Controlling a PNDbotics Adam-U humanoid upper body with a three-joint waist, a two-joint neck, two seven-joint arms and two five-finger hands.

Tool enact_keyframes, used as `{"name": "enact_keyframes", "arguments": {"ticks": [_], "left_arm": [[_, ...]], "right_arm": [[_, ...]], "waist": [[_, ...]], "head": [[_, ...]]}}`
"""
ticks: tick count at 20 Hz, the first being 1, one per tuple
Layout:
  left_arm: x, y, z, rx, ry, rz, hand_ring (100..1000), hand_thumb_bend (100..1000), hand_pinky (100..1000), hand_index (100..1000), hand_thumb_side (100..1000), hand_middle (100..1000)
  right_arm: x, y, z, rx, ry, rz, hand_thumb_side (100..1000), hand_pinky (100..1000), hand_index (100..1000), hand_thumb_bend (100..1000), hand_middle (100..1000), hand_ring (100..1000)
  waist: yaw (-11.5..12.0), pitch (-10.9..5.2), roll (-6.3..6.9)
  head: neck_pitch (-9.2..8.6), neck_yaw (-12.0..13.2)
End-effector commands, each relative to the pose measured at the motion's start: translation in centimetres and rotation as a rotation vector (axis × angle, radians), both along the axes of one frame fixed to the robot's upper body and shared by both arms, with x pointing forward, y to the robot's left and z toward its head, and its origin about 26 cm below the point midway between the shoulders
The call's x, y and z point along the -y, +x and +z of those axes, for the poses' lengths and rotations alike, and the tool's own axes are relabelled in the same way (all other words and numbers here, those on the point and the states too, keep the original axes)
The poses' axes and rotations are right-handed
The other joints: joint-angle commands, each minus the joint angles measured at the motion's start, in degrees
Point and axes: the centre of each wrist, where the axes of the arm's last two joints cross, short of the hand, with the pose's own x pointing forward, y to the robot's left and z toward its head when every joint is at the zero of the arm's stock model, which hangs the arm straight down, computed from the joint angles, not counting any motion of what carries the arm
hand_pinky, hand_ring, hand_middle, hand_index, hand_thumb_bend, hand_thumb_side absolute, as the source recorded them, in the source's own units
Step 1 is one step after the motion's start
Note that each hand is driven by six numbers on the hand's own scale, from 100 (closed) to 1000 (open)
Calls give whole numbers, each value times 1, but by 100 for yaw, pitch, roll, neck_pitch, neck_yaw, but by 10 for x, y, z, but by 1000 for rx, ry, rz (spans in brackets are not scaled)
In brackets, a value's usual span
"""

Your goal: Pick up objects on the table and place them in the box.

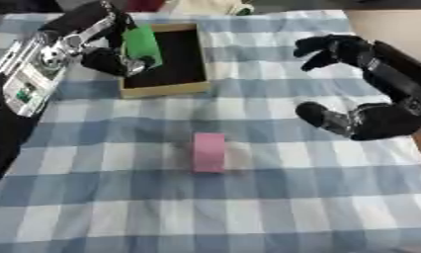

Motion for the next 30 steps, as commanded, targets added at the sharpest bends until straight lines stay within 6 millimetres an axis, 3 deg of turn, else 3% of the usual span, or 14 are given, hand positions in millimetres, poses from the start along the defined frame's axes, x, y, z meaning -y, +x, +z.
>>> {"name": "enact_keyframes", "arguments": {"ticks": [1, 10, 13, 18, 24, 27, 30], "left_arm": [[-4, 9, 5, 45, -5, 31, 457, 438, 622, 656, 497, 381], [-12, 20, -9, 127, 102, 150, 532, 451, 656, 690, 512, 467], [-17, 21, -12, 153, 110, 206, 591, 491, 694, 744, 532, 532], [-27, 21, -13, 184, 115, 279, 731, 642, 775, 832, 585, 695], [-39, 17, -2, 249, 62, 321, 824, 983, 842, 895, 768, 820], [-43, 12, 7, 293, -12, 299, 838, 1000, 850, 903, 857, 831], [-48, 3, 22, 334, -101, 236, 829, 1000, 847, 904, 864, 821]], "right_arm": [[-2, -3, 10, 27, 0, 21, 689, 814, 951, 429, 830, 771], [-4, -3, 9, 24, 5, 30, 692, 813, 951, 426, 829, 770], [-4, -3, 9, 22, 6, 29, 692, 813, 951, 425, 828, 770], [-3, -3, 8, 21, 7, 24, 692, 813, 951, 425, 828, 770], [-3, -3, 8, 22, 9, 20, 692, 813, 952, 424, 827, 770], [-4, -3, 8, 22, 8, 20, 693, 813, 952, 424, 828, 770], [-6, -2, 11, 27, 7, 27, 692, 813, 953, 422, 828, 770]], "waist": [[-29, -82, -3], [-73, -48, 12], [-71, -45, 17], [-58, -43, 26], [-20, -46, 32], [-2, -46, 29], [35, -48, 24]], "head": [[-116, 35], [-224, 46], [-250, 35], [-273, 9], [-268, -65], [-256, -106], [-240, -151]]}}
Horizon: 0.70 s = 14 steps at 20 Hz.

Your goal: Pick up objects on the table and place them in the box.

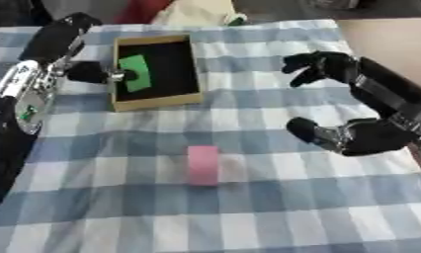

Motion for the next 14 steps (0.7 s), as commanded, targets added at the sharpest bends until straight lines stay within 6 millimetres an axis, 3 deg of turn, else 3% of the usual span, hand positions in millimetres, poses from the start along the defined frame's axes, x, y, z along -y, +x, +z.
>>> {"name": "enact_keyframes", "arguments": {"ticks": [1, 6, 14], "left_arm": [[-14, -12, 35, 99, -68, -58, 823, 1000, 844, 903, 858, 815], [-20, -41, 58, 121, -160, -191, 771, 979, 821, 885, 822, 758], [-19, -98, 68, 90, -267, -339, 748, 915, 809, 880, 824, 735]], "right_arm": [[-2, -3, 11, 35, -7, 12, 691, 813, 953, 421, 828, 770], [-15, -2, 21, 50, -56, 51, 683, 815, 954, 419, 831, 774], [-46, 1, 31, 44, -217, 130, 695, 820, 968, 457, 842, 790]], "waist": [[33, -103, -10], [192, -137, -26], [475, -168, -64]], "head": [[-33, -58], [0, -134], [0, -210]]}}
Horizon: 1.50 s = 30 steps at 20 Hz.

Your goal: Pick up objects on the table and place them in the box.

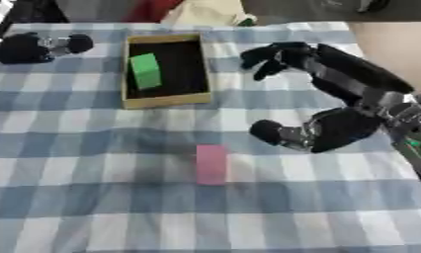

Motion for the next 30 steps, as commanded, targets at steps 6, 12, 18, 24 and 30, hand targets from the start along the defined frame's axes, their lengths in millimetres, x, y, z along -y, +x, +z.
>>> {"name": "enact_keyframes", "arguments": {"ticks": [6, 12, 18, 24, 30], "left_arm": [[-1, -40, 17, -2, -26, -67, 748, 896, 810, 882, 825, 734], [-2, -42, 8, -51, -19, -63, 746, 862, 810, 883, 810, 733], [-3, -40, 1, -87, -9, -66, 746, 851, 809, 883, 805, 732], [-4, -38, -3, -115, 0, -80, 745, 843, 809, 884, 804, 731], [-3, -37, -5, -139, 13, -98, 745, 838, 808, 884, 803, 730]], "right_arm": [[-20, 8, 2, 12, -152, -8, 685, 829, 980, 475, 864, 811], [-29, 17, -8, 1, -260, -38, 655, 831, 977, 458, 868, 817], [-34, 23, -18, -31, -324, -33, 599, 831, 975, 407, 867, 817], [-34, 23, -22, -69, -333, -7, 564, 831, 974, 375, 865, 815], [-33, 25, -27, -99, -353, -1, 567, 831, 968, 370, 865, 816]], "waist": [[93, -154, -11], [109, -170, -27], [116, -167, -35], [104, -160, -51], [102, -163, -55]], "head": [[29, -27], [65, -24], [76, -32], [70, -24], [94, -26]]}}
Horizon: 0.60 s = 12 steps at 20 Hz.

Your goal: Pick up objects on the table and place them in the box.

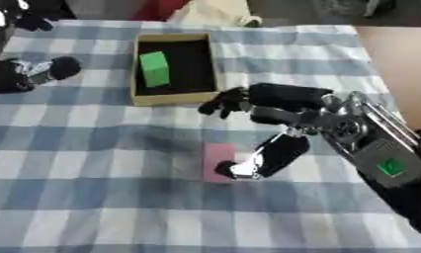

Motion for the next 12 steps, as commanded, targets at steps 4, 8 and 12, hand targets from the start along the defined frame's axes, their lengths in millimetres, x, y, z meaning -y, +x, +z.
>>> {"name": "enact_keyframes", "arguments": {"ticks": [4, 8, 12], "left_arm": [[-2, -1, 7, -2, 19, -14, 744, 836, 808, 884, 801, 729], [-1, 0, 5, -13, 24, -20, 744, 834, 807, 884, 801, 729], [-1, 0, 4, -21, 30, -28, 743, 832, 806, 884, 801, 728]], "right_arm": [[1, 5, -2, -13, -29, -1, 567, 831, 965, 362, 865, 817], [0, 9, -9, -31, -53, -8, 568, 831, 962, 359, 865, 818], [1, 14, -16, -42, -63, -19, 565, 830, 951, 351, 861, 815]], "waist": [[11, -118, 19], [17, -114, 15], [22, -110, 17]], "head": [[50, -4], [54, -8], [50, -6]]}}
